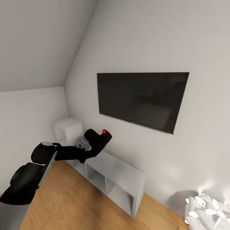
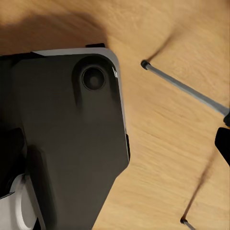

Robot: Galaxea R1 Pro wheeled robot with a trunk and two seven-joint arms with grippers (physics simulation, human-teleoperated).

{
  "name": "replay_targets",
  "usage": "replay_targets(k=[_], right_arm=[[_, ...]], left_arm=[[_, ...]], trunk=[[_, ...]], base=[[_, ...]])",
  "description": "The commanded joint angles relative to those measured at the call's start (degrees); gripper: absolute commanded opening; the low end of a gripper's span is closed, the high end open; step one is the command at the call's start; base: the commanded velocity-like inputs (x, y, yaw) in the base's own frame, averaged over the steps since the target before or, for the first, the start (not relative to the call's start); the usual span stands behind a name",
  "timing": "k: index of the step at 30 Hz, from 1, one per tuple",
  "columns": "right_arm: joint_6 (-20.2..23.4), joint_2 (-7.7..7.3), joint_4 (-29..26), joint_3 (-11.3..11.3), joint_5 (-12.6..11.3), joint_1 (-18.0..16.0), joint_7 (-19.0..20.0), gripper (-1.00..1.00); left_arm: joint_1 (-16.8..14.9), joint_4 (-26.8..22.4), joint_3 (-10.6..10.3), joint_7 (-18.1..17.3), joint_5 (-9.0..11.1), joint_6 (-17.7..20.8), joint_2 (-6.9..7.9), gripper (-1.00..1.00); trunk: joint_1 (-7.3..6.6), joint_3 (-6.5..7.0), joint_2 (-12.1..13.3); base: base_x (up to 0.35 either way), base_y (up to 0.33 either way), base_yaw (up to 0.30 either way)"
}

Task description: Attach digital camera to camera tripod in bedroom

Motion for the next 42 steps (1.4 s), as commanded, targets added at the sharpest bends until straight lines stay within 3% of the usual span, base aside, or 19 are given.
replay_targets(k=[1,15,33,42], right_arm=[[-0.4,0.04,0.24,0.48,-0.53,-0.08,-0.02,1.0],[-0.4,0.04,0.24,0.48,-0.51,-0.08,-0.03,1.0],[-0.4,0.04,0.24,0.48,-0.53,-0.08,-0.02,1.0],[-0.4,0.04,0.24,0.48,-0.53,-0.08,-0.03,1.0]], left_arm=[[-0.04,-0.04,-0.02,-0.56,-0.47,0.22,0.0,-1.0],[-0.04,-0.04,-0.04,-0.56,-0.5,0.24,-0.06,-1.0],[-0.04,-0.04,-0.04,-0.65,-0.53,0.11,-0.06,-1.0],[-0.04,-0.04,-0.04,-0.59,-0.51,0.07,-0.06,-1.0]], trunk=[[0.04,-0.02,-0.04],[0.04,-0.02,-0.04],[0.04,-0.02,-0.04],[0.04,-0.02,-0.04]], base=[[0.177,0.0,0.0],[0.07,0.0,-0.021],[0.005,0.0,-0.24],[0.228,0.0,-0.085]])
